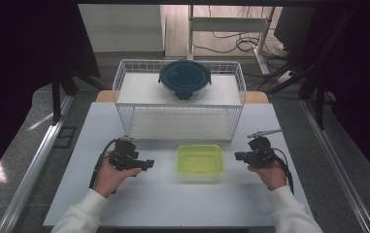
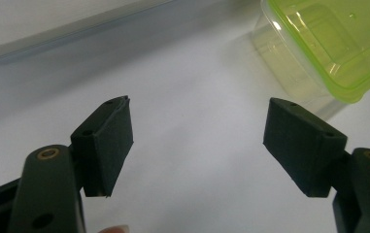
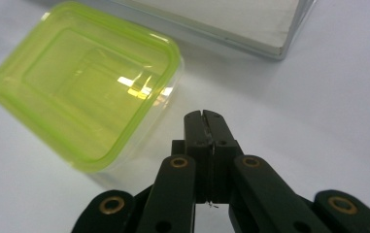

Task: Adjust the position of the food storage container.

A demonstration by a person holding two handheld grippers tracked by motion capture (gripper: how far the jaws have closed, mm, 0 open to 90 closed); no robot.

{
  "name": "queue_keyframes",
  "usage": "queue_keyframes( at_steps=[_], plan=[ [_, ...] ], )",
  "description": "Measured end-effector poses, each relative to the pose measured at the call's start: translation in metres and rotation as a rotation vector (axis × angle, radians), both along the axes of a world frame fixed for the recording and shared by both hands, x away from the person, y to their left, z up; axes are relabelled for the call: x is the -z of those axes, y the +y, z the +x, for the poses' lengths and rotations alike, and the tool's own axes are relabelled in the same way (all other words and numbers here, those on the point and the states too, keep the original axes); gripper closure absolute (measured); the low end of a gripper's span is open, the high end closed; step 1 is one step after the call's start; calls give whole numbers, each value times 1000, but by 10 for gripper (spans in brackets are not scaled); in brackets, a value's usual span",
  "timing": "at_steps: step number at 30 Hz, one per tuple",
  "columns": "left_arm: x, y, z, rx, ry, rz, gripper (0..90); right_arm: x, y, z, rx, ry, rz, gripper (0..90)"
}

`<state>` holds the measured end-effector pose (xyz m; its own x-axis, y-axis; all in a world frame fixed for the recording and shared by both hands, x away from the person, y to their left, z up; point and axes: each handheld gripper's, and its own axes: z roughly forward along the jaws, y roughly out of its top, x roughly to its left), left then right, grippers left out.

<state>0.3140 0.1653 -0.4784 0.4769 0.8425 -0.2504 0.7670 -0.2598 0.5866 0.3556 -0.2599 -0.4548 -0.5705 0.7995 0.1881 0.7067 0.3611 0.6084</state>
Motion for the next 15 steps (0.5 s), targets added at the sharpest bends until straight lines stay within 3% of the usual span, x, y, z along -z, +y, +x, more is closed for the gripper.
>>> queue_keyframes(
  at_steps=[3,5,6,7,8,15],
  plan=[
    [0,0,0,-10,-4,-9,256,-1,0,-3,-1,-3,12,848],
    [1,-1,0,-9,-4,-8,252,-1,1,-3,0,-2,16,712],
    [1,-2,0,-8,-4,-9,248,-1,1,-3,9,-6,6,594],
    [1,-2,0,-7,-4,-9,248,-1,1,-3,9,-6,6,594],
    [1,-2,0,-6,-16,-7,249,-1,0,-2,30,3,15,510],
    [-1,0,0,-4,-15,-27,263,-5,-4,-2,55,10,41,429]
  ],
)
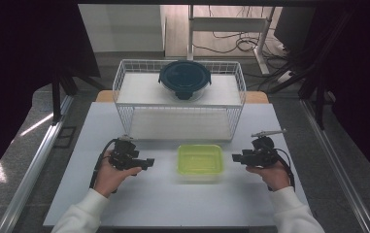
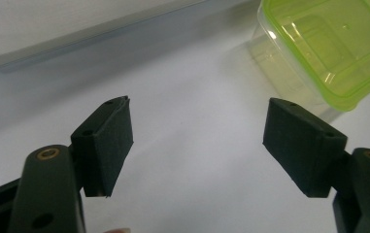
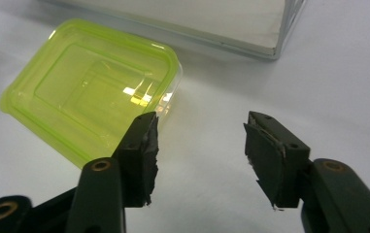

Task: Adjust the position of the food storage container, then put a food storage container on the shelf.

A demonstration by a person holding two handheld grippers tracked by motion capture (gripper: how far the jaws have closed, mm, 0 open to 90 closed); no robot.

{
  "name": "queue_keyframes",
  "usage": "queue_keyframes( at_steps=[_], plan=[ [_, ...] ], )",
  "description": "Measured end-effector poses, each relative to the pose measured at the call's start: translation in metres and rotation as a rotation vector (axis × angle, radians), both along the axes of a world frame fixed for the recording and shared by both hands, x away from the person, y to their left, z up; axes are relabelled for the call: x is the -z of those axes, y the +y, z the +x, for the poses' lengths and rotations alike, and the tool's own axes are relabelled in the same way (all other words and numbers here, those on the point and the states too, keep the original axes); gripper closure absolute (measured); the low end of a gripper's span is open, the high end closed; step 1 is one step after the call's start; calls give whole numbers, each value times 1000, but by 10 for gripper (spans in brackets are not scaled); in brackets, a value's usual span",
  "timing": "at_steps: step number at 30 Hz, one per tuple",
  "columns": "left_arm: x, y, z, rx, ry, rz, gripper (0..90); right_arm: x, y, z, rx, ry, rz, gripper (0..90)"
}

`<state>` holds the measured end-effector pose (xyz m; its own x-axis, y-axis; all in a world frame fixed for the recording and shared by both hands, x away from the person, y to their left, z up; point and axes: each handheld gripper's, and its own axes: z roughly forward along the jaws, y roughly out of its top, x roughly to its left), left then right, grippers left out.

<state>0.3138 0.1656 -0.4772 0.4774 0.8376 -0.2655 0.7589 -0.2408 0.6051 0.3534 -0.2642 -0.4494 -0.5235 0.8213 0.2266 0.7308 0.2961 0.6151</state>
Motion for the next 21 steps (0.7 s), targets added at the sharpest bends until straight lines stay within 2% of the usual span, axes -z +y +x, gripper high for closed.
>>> queue_keyframes(
  at_steps=[1,4,8,11,14,17,19,21],
  plan=[
    [0,0,0,0,4,-4,266,-2,-1,0,6,-1,12,392],
    [-1,-1,0,-3,5,-14,261,-3,-3,0,7,3,33,383],
    [-2,-4,2,-6,10,-28,233,-6,-3,0,-4,5,59,313],
    [-4,-10,9,-9,28,-76,212,-7,-1,0,-10,10,87,312],
    [-5,-15,12,-1,35,-88,214,-7,0,1,-10,17,98,312],
    [-4,-21,17,8,63,-130,216,-7,1,2,-8,21,116,315],
    [-2,-25,23,-3,87,-170,220,-5,4,4,-12,32,137,322],
    [-1,-26,24,-8,94,-183,225,-3,8,5,-16,42,146,324]
  ],
)
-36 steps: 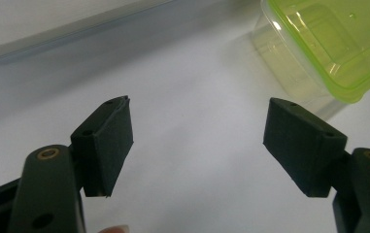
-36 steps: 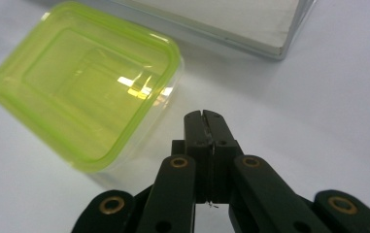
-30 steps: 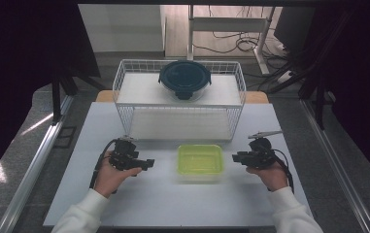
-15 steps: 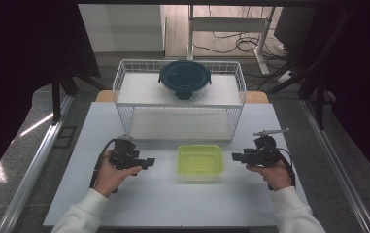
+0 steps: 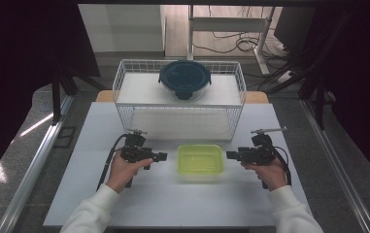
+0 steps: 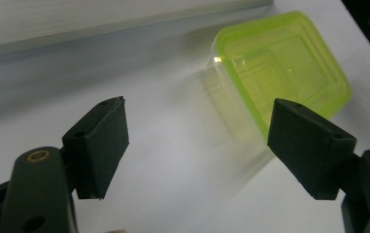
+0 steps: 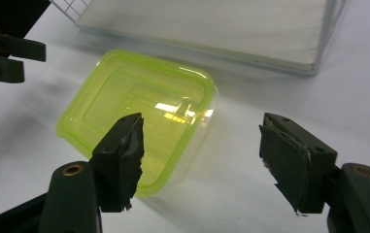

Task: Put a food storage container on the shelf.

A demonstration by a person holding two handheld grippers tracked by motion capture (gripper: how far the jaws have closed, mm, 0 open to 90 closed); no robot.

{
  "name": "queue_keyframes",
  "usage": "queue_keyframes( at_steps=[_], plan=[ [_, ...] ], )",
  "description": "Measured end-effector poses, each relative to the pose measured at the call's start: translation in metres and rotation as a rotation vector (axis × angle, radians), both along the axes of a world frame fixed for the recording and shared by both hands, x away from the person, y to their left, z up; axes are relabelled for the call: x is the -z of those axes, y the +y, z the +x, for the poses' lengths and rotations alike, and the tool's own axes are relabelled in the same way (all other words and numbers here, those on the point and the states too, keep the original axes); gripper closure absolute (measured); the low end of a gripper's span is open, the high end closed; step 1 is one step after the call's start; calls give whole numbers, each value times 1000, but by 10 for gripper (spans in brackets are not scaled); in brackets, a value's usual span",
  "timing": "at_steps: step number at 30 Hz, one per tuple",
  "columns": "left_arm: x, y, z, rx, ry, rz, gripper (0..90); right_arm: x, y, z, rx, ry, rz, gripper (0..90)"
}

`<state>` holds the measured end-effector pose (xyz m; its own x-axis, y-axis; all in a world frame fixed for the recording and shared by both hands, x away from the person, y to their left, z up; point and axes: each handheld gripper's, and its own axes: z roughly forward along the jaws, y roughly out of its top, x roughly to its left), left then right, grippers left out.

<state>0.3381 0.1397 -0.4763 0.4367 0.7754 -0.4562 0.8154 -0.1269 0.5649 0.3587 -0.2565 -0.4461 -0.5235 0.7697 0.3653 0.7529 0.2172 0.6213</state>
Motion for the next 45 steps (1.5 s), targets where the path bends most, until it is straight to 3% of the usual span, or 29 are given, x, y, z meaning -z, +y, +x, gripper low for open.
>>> queue_keyframes(
  at_steps=[5,6,10,17,21,30,38,45],
  plan=[
    [4,-1,7,-4,30,-51,234,5,6,3,-8,26,17,324],
    [6,-1,9,-9,48,-82,238,8,7,5,-5,41,29,326],
    [10,-5,14,-9,75,-133,253,13,9,8,4,70,50,332],
    [17,-14,19,1,106,-170,282,23,10,13,17,127,77,357],
    [21,-20,20,17,123,-187,309,30,9,16,28,176,140,377],
    [28,-29,22,21,143,-210,360,41,14,21,32,218,137,445],
    [34,-35,23,33,172,-244,425,50,9,25,52,287,195,503],
    [40,-38,24,34,186,-246,469,53,5,26,52,302,225,558]
  ],
)
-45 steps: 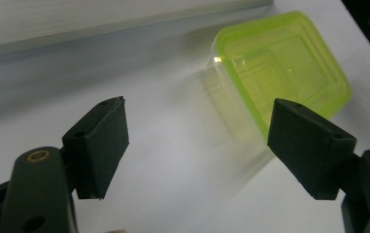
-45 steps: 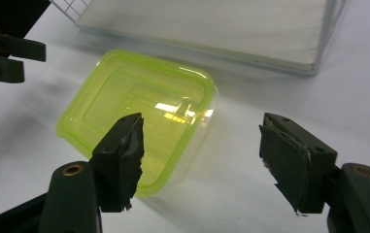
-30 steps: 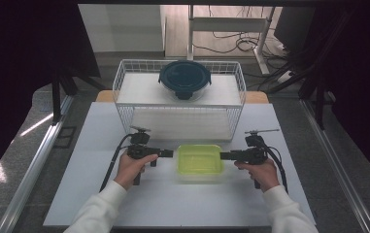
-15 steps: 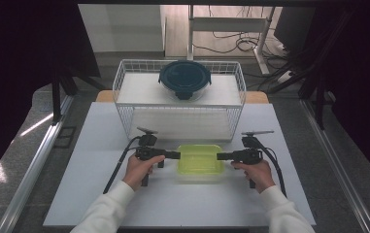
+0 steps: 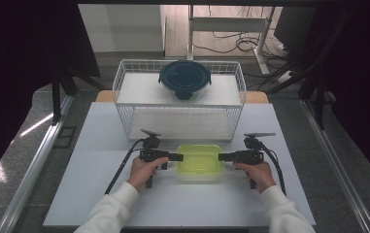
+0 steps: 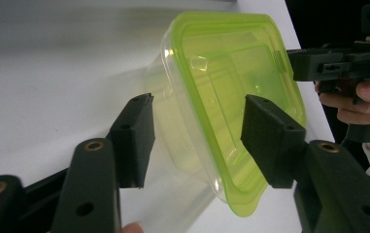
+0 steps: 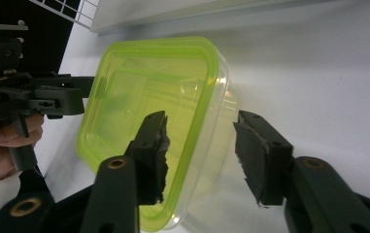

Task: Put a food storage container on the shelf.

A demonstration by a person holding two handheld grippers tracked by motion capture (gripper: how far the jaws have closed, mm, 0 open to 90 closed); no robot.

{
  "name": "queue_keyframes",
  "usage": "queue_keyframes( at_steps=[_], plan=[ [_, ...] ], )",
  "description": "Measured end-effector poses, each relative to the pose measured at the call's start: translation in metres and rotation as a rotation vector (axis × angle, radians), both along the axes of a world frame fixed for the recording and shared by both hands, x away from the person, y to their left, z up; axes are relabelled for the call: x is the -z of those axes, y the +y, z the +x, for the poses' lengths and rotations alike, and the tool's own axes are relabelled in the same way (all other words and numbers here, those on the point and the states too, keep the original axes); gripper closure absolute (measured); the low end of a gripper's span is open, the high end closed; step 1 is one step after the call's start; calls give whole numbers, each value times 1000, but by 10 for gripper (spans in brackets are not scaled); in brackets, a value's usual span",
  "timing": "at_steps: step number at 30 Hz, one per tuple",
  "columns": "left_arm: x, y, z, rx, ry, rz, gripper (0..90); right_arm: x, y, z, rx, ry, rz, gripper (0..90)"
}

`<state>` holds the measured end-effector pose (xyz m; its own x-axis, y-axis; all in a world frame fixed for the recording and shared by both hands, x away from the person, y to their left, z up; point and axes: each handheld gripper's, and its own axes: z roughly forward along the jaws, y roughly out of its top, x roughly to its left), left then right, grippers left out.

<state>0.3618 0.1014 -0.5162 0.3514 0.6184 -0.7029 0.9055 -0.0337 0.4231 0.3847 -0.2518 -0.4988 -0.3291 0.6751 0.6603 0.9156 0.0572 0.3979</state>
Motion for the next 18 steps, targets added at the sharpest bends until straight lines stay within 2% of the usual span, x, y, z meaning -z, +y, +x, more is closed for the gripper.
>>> queue_keyframes(
  at_steps=[4,8,11,14,18],
  plan=[
    [4,1,0,-9,25,-44,531,3,0,0,-3,16,18,611],
    [8,1,0,1,52,-89,647,4,1,0,-14,23,50,683],
    [8,0,0,4,58,-76,735,6,1,0,-13,38,51,749],
    [7,0,-1,-3,62,-84,760,7,-2,-1,-2,57,78,762],
    [5,0,-1,-1,62,-86,775,4,-3,-3,-6,47,76,771]
  ],
)
